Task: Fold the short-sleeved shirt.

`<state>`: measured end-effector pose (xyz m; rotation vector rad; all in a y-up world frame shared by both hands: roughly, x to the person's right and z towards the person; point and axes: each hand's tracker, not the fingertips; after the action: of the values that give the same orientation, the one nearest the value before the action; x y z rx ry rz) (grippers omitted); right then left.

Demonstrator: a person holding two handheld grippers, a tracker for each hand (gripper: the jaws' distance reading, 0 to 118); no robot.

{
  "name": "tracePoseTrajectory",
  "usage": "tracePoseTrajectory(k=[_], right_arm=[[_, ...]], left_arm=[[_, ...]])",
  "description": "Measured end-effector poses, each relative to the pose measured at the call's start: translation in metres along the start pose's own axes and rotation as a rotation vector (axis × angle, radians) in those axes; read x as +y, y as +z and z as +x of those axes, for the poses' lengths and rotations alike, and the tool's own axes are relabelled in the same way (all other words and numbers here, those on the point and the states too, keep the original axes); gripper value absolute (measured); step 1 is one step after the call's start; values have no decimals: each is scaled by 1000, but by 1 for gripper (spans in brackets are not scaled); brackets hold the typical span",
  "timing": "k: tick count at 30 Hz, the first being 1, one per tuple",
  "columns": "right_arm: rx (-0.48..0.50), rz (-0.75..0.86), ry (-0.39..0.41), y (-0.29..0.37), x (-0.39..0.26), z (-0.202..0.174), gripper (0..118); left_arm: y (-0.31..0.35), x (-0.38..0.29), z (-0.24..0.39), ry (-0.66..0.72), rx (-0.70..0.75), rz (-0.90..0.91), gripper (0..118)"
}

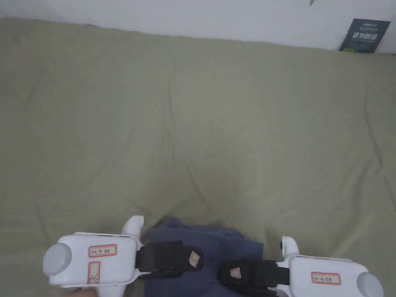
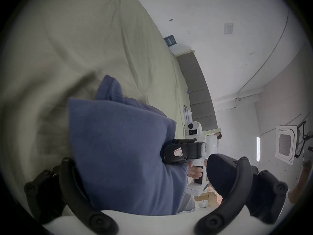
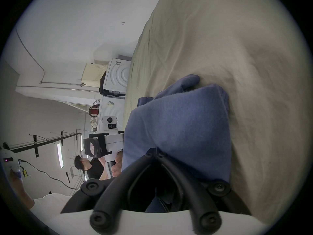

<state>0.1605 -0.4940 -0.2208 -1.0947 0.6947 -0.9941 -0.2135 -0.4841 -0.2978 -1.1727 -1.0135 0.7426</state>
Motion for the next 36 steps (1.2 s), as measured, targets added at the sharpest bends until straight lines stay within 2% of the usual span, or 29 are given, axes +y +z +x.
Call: tracePoseTrajectory(k=[1,2,3,5,10,13,20,25,28,31,33,34,36], right_arm=[[0,3,2,0,0,-2,1],[2,5,2,1,0,-3,1],[2,6,3,1,-1,-4,1],[-15,8,16,2,0,-7,1],[-56,5,78,6,-1,-22,1],[-65,20,112,13,-1,-35,1],[-78,86,184,27,11,-62,1],[-121,129,223,31,27,-76,1],[-136,163,230,36,31,-82,1],[-156,185,224,40,38,-83,1],[-172,188,234,41,43,-82,1],[-183,191,233,41,45,-81,1],[-196,213,218,40,45,-80,1]], left_arm=[[2,2,-2,-17,37,6,53],[2,2,-5,-12,114,8,25],[1,1,-12,-26,144,-3,25],[7,0,-17,52,35,-5,25],[20,1,-13,49,56,6,25],[53,10,-11,53,88,21,25],[205,46,-14,50,347,149,25],[319,85,-42,106,563,137,25],[358,97,-49,147,629,194,25],[382,108,-63,183,612,188,25],[397,122,-85,187,596,177,28],[396,126,-88,193,590,170,35],[400,131,-98,178,588,157,106]])
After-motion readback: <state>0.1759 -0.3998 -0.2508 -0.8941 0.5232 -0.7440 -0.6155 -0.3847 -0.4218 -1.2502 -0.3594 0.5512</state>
